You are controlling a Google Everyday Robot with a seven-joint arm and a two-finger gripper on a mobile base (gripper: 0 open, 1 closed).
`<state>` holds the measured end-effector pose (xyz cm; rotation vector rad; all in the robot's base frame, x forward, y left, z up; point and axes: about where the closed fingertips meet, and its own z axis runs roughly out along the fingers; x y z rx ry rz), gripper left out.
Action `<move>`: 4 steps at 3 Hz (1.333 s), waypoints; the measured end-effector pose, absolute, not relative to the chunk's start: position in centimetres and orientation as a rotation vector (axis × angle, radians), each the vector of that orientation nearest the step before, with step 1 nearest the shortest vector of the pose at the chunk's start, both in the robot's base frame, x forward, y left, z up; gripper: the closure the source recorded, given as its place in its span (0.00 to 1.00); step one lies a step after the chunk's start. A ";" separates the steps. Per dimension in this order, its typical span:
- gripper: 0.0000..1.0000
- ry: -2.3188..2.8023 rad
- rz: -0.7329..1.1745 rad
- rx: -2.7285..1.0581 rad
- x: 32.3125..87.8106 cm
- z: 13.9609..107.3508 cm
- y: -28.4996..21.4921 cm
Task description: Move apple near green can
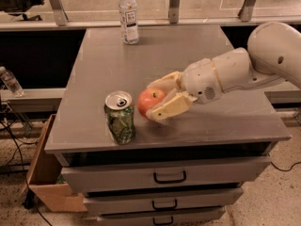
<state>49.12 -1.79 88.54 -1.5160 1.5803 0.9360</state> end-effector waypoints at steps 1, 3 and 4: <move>1.00 1.539 0.967 -1.537 48.3 87.9 -0.8; 0.59 1.501 1.003 -1.580 47.3 86.7 -0.6; 0.36 1.491 1.018 -1.592 47.3 86.3 -0.4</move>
Offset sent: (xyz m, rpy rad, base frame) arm -0.0233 0.0061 -0.0241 0.0268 0.0020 0.0917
